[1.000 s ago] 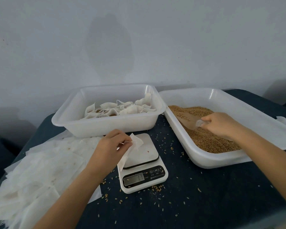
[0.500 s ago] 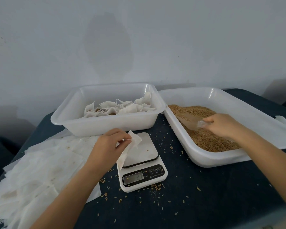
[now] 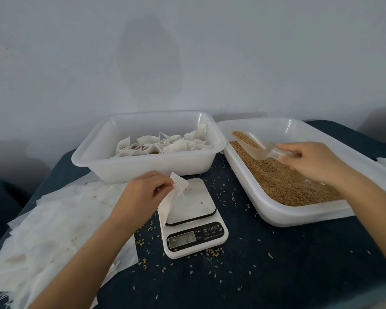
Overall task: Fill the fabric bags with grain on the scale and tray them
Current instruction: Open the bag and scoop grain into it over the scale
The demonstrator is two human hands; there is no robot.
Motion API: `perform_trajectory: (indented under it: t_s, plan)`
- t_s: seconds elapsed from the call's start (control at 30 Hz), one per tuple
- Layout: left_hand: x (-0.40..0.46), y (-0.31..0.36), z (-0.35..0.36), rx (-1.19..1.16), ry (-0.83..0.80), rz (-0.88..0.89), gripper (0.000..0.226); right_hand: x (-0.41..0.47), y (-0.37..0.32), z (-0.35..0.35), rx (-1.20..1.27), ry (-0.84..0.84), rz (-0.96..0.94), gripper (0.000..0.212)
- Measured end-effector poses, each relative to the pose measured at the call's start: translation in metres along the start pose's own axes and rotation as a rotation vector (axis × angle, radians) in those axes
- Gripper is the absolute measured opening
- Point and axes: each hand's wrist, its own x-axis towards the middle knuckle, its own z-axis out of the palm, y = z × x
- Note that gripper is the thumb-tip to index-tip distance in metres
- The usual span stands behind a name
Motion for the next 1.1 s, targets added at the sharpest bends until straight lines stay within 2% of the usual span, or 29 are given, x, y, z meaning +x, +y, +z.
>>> perform_trajectory:
  t_s: [0.1,0.27,0.47,0.7,0.87,1.1]
  plan:
    - [0.005,-0.003,-0.01,0.078,-0.051,0.043,0.007,-0.007,-0.016,-0.012,0.08,-0.019,-0.129,0.039]
    - [0.013,-0.005,-0.028,0.172,-0.083,0.094,0.004,-0.016,-0.048,-0.006,0.191,-0.24,-0.296,0.043]
    - [0.017,-0.008,-0.04,0.23,-0.188,0.085,0.008,-0.016,-0.066,0.012,0.083,-0.392,-0.414,0.045]
    - [0.016,-0.005,-0.039,0.207,-0.229,0.121,0.011,-0.013,-0.075,0.009,-0.065,-0.424,-0.479,0.048]
    - [0.016,-0.002,-0.031,0.193,-0.269,0.175,0.012,-0.011,-0.085,0.0,-0.105,-0.449,-0.456,0.038]
    - [0.01,0.001,-0.026,0.196,-0.291,0.207,0.011,-0.003,-0.103,-0.009,-0.217,-0.528,-0.488,0.038]
